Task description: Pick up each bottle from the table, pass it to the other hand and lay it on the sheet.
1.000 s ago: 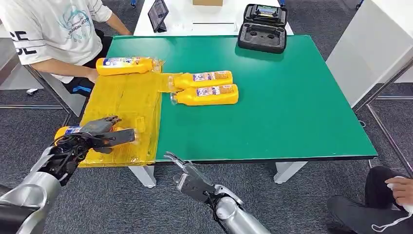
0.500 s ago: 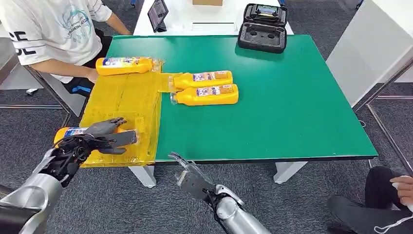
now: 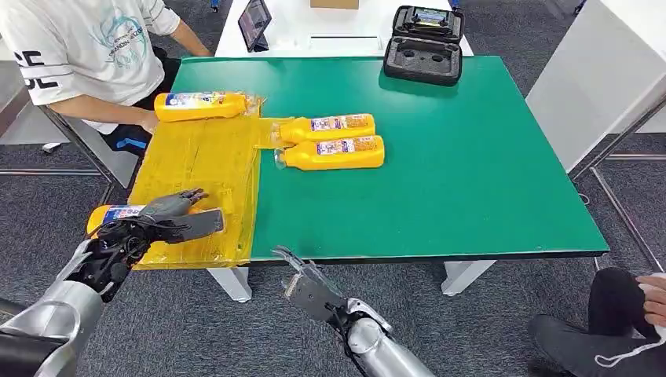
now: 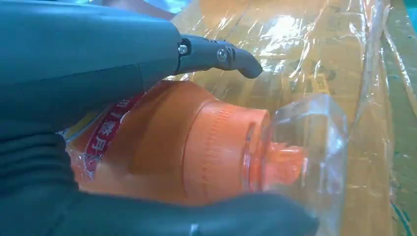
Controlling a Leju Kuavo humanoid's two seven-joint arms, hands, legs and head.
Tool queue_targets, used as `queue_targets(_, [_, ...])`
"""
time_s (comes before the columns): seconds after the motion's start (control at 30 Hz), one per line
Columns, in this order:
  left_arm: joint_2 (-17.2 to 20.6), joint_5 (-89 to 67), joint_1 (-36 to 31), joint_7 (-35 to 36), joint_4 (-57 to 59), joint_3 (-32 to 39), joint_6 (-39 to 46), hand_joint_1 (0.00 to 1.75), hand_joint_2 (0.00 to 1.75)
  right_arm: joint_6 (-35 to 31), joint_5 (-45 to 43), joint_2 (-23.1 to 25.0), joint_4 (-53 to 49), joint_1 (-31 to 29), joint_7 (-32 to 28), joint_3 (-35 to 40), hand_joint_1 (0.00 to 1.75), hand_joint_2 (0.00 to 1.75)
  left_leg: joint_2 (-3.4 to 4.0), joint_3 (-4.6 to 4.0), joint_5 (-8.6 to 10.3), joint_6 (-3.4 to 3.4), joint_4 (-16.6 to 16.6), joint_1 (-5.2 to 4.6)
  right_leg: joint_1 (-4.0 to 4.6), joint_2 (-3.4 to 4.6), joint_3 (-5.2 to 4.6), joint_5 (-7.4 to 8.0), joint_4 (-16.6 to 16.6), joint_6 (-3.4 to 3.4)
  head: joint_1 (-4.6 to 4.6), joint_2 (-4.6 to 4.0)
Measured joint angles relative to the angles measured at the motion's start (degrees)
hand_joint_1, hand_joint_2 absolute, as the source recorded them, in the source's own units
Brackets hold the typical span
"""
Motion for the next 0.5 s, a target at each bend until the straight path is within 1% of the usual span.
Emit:
queue_targets(0.23, [0.0,1.6,0.2,-1.8,-1.0,0.0,0.0,0.0,0.0,0.0,0.1,0.0,0.5,0.0,1.1,-0.2,0.0,0.0,0.0,0.0,0.0,0.0,0.0,0.0,0.0,0.0,0.01,0.0,0.0,0.0,0.0,0.0])
queue_targets(0.3, [0.0,2.8,0.5,-2.0,-1.6,0.1,1.8,0.0,0.0,0.0,0.1,0.0,0.8,0.0,1.1,-0.4,0.0,0.0,0.0,0.0,0.0,0.0,0.0,0.0,0.0,0.0,0.0,0.0,0.0,0.0,0.02,0.0])
queue_targets(0.4, [-1.1,8.5,1.6,-4.3,-4.1,2.0,10.4,0.0,0.0,0.1,0.4,0.0,0.8,0.1,1.1,-0.5,0.0,0.0,-0.01,-0.01,0.0,0.0,0.0,0.0,0.0,0.0,-0.02,0.0,0.0,0.0,0.0,0.0])
queue_targets(0.47, [-2.4,15.0,2.9,-7.4,-7.3,4.7,17.0,0.0,0.0,0.2,0.5,0.0,0.8,0.2,1.0,-0.5,0.0,0.0,-0.01,-0.02,0.0,0.0,0.0,-0.01,-0.01,0.0,-0.02,0.0,0.0,0.0,-0.02,0.0])
queue_targets(0.5, [-3.1,17.5,3.6,-8.5,-9.1,6.0,18.6,0.0,0.0,0.3,0.5,0.0,0.8,0.3,1.0,-0.5,0.0,0.0,-0.01,-0.03,0.0,0.01,0.0,-0.02,-0.01,0.0,-0.02,0.0,0.0,0.0,0.02,0.0])
